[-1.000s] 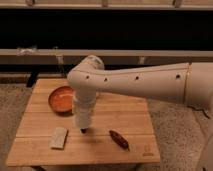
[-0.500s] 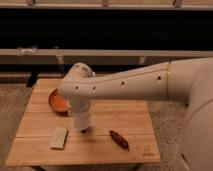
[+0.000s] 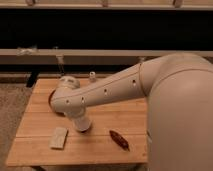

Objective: Place the ceramic cup over the eraser

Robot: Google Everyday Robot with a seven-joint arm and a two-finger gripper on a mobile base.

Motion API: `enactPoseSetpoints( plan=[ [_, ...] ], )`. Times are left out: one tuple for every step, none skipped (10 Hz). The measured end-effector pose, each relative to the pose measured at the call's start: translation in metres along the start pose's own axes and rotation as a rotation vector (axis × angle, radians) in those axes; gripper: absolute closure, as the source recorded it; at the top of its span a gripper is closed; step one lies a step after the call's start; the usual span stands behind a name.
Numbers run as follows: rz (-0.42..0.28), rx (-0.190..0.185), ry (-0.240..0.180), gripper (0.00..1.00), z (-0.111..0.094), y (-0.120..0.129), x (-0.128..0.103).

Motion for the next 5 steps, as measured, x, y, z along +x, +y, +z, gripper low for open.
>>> enactPoseSetpoints(
  plan=[
    [-0.001,-0.010,0.006,0.20,0.0013,0.0006,0.0019],
    [0.001,-0.014,0.004,0.20,0.0005,0.0018,0.0036],
    [0.000,-0.015,-0.001,0.20,-0.0011,0.0025,0.0055],
    [0.003,-0.015,-0.010,0.20,-0.0030,0.0038,0.0073],
    [0.010,-0.016,-0.025,0.20,-0.0055,0.0069,0.0098]
  ],
)
